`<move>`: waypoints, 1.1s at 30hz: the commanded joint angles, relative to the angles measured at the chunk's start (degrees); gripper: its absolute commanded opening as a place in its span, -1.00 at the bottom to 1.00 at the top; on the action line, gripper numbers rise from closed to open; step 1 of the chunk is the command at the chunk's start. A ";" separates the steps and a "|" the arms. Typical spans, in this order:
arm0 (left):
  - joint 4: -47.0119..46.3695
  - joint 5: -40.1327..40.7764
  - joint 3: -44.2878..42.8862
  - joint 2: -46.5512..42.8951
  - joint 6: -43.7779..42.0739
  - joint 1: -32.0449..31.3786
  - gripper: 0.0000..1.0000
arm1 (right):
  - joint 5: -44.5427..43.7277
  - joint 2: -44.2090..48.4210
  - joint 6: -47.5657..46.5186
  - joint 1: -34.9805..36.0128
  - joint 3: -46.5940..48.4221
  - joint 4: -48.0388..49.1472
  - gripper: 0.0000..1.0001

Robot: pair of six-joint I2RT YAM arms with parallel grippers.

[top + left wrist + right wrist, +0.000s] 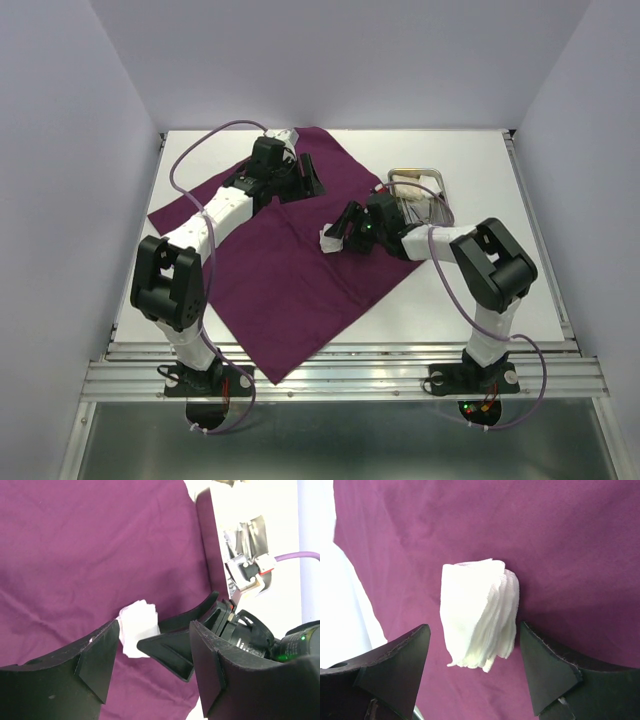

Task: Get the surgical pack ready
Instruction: Pick up the medical item from the surgical kit.

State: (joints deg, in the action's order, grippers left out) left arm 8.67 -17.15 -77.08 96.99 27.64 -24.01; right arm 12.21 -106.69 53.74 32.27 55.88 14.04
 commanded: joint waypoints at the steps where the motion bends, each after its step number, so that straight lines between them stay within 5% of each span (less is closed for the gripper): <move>1: 0.65 0.80 -0.71 -1.98 -1.01 -0.07 0.37 | 1.33 -2.20 2.25 -0.19 0.73 2.56 0.55; 12: 0.91 1.15 -0.44 -2.68 -1.18 0.10 0.36 | 1.42 -4.93 10.16 -0.19 -1.20 5.82 0.56; 22: 1.00 0.97 -0.35 -2.68 -1.36 0.10 0.36 | -1.39 -3.44 11.04 -0.19 -3.49 7.14 0.38; 33: 0.65 0.36 0.00 -2.42 -1.27 0.19 0.35 | -2.37 -3.69 9.37 -0.19 -2.97 5.73 -0.30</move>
State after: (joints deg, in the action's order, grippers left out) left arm 10.13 -16.45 -77.08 96.99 27.40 -23.92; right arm 10.68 -110.19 64.47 32.14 53.39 21.87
